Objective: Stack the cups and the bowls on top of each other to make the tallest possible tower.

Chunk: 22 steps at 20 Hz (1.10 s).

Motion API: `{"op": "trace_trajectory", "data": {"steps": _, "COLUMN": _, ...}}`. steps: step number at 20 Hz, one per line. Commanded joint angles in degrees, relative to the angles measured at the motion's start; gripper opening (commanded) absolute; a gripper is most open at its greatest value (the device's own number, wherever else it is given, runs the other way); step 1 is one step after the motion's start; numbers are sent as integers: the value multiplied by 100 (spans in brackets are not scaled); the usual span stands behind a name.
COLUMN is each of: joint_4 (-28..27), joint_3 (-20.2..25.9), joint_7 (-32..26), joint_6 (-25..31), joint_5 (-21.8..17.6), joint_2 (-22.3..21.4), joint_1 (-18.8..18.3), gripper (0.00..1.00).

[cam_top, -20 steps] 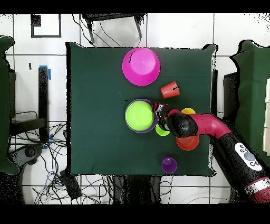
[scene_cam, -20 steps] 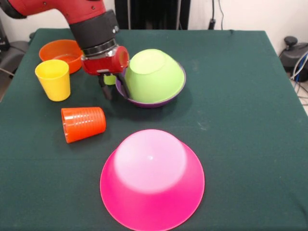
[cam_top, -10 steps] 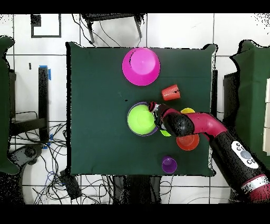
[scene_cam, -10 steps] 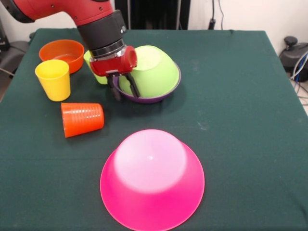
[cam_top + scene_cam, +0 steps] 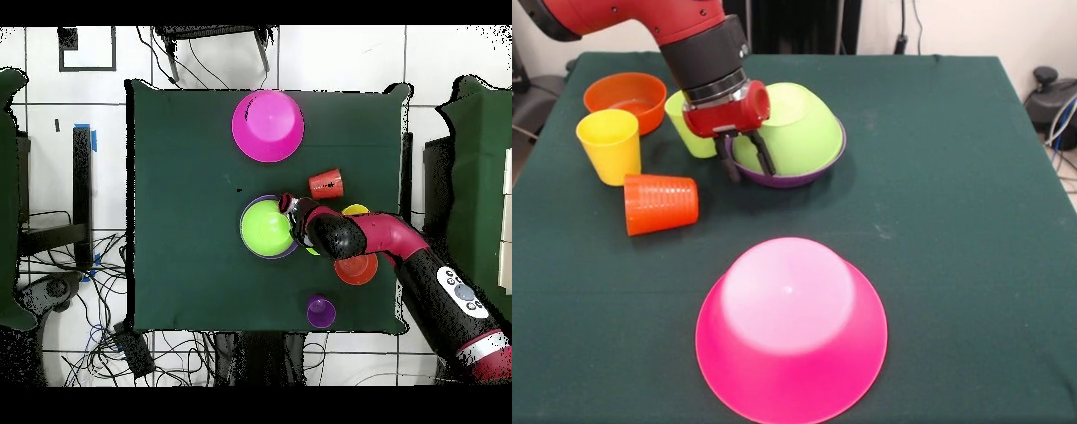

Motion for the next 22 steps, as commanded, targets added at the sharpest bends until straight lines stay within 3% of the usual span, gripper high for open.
{"op": "trace_trajectory", "data": {"steps": 1, "joint_4": 175, "joint_3": 82, "joint_7": -1844, "joint_6": 943, "joint_5": -131, "joint_2": 30, "joint_1": 141, "gripper": 100}}
{"op": "trace_trajectory", "data": {"steps": 4, "joint_4": 245, "joint_3": 91, "joint_7": -1703, "joint_6": 945, "joint_5": -89, "joint_2": -114, "joint_1": 118, "gripper": 100}}
{"op": "trace_trajectory", "data": {"steps": 6, "joint_4": 375, "joint_3": 68, "joint_7": -1317, "joint_6": 814, "joint_5": -36, "joint_2": -420, "joint_1": 144, "gripper": 100}}
{"op": "trace_trajectory", "data": {"steps": 9, "joint_4": 773, "joint_3": -134, "joint_7": -153, "joint_6": 471, "joint_5": 172, "joint_2": -1269, "joint_1": 361, "gripper": 100}}
{"op": "trace_trajectory", "data": {"steps": 11, "joint_4": 926, "joint_3": -237, "joint_7": 309, "joint_6": 292, "joint_5": 314, "joint_2": -1636, "joint_1": 445, "gripper": 100}}
{"op": "trace_trajectory", "data": {"steps": 18, "joint_4": 849, "joint_3": -119, "joint_7": -216, "joint_6": 616, "joint_5": 664, "joint_2": -1692, "joint_1": 382, "gripper": 100}}
{"op": "trace_trajectory", "data": {"steps": 22, "joint_4": 811, "joint_3": -170, "joint_7": -512, "joint_6": 553, "joint_5": 510, "joint_2": -1663, "joint_1": 439, "gripper": 100}}
